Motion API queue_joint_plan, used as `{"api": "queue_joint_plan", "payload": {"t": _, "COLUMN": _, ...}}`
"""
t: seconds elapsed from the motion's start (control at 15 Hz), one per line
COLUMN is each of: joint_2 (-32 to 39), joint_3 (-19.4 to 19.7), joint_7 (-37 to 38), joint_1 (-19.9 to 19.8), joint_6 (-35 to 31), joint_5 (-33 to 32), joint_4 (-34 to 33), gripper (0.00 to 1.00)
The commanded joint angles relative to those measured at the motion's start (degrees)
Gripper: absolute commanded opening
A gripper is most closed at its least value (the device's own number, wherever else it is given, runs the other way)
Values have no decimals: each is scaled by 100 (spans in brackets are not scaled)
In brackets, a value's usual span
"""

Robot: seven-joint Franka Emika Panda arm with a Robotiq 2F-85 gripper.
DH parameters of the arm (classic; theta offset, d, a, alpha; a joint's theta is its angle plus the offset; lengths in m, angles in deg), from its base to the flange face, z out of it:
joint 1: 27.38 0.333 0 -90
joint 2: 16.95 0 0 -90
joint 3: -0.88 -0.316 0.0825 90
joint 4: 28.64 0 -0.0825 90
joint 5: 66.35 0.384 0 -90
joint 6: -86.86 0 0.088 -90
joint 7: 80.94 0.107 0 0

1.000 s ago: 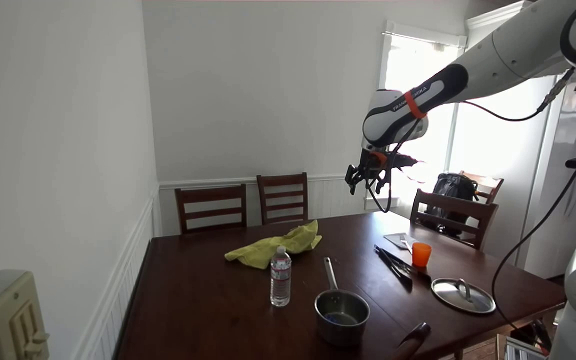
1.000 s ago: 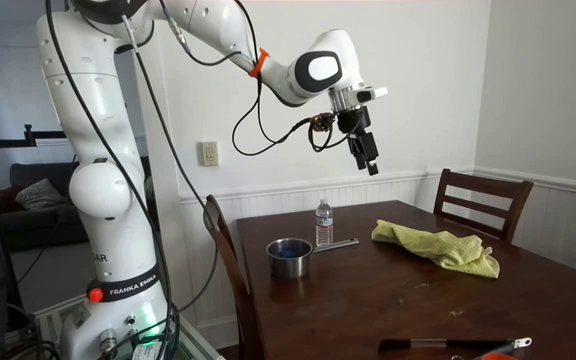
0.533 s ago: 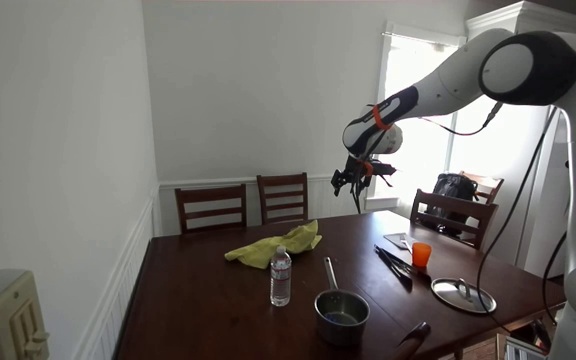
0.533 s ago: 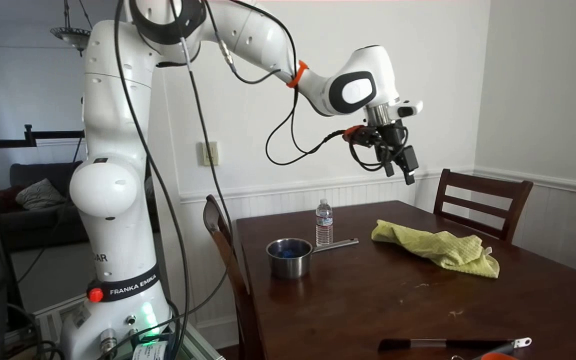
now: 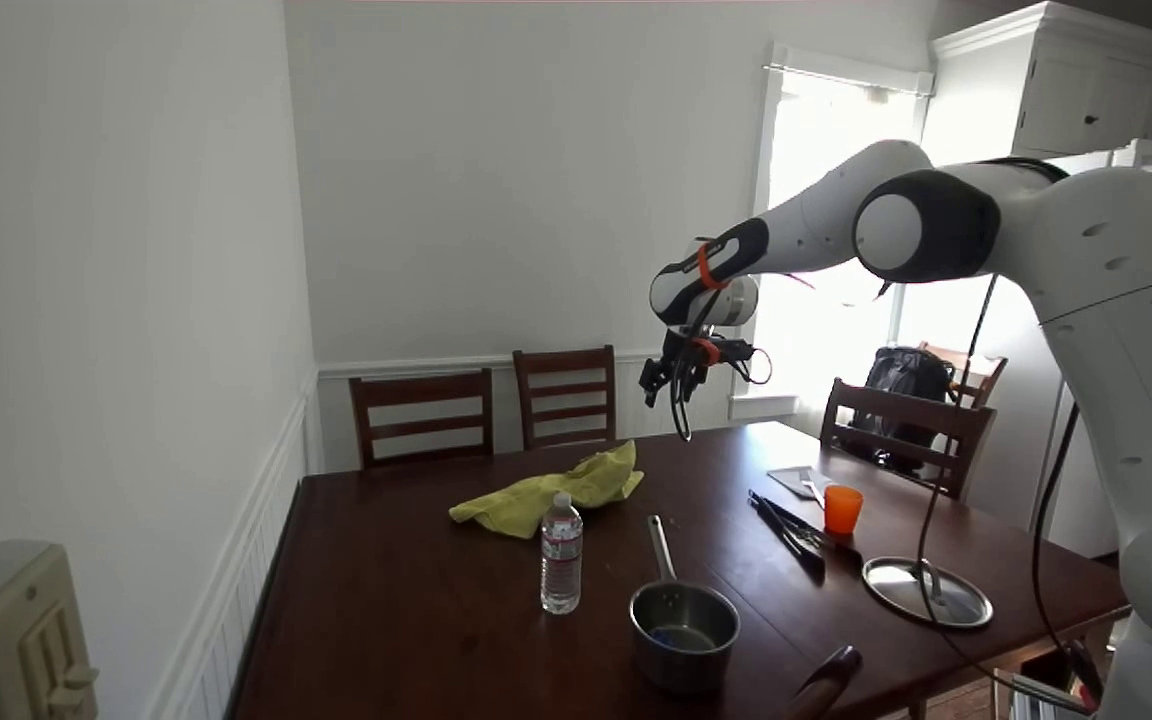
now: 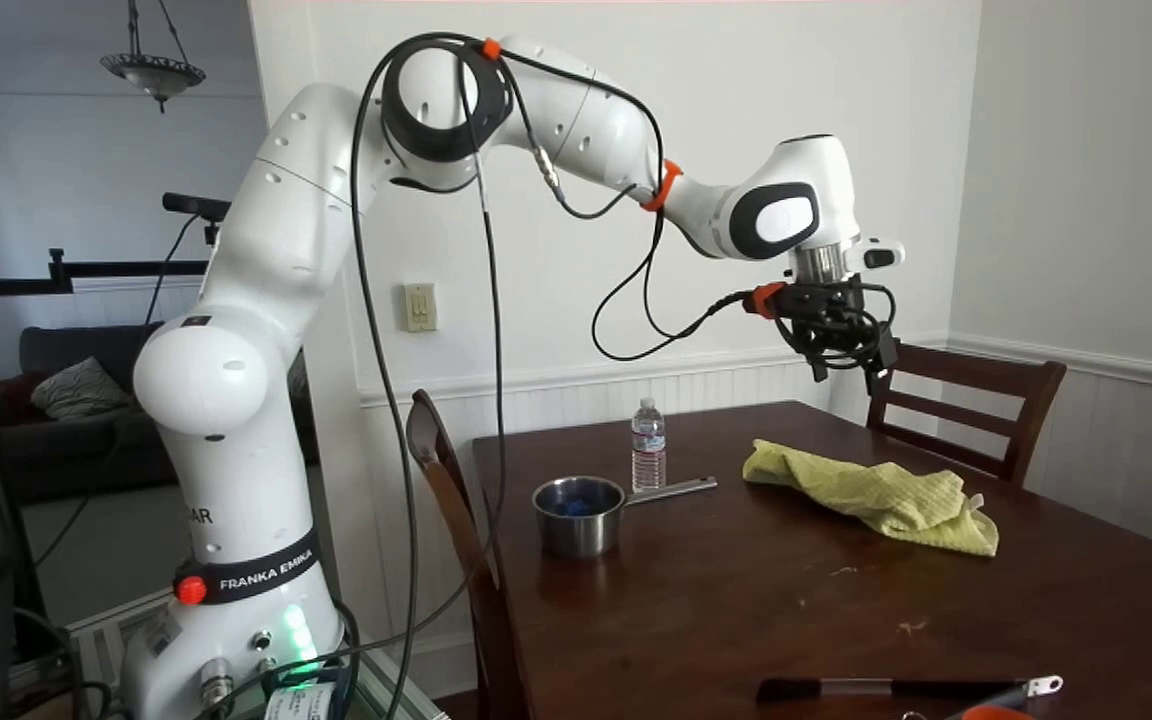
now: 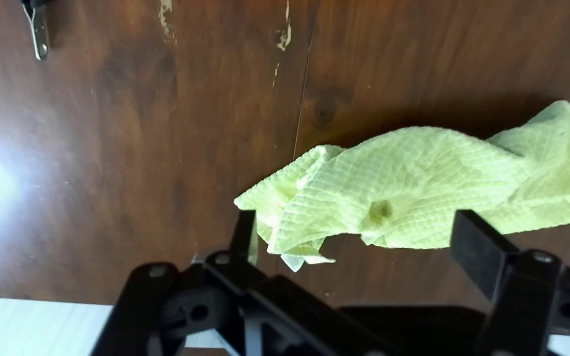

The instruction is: Pick up the light green towel and spread it evenly on the table

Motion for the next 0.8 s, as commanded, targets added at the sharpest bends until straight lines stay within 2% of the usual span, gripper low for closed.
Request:
{"api": "queue_joint_plan", "payload": {"t": 0.0, "joint_2": 132, "joint_3": -84, "joint_7": 42, "joint_1": -103, "joint_6": 29, "joint_5": -62, "joint_4": -192, "gripper": 100}}
{"api": "queue_joint_plan", "payload": {"t": 0.53, "joint_2": 345, "joint_3": -78, "joint_7": 172, "joint_1": -117, "joint_6": 123, "joint_5": -51, "joint_4": -465, "gripper": 100}}
{"api": "queue_joint_plan", "payload": {"t": 0.73, "joint_2": 1220, "joint_3": -137, "joint_7": 512, "joint_1": -341, "joint_6": 583, "joint_5": 185, "joint_4": -1499, "gripper": 100}}
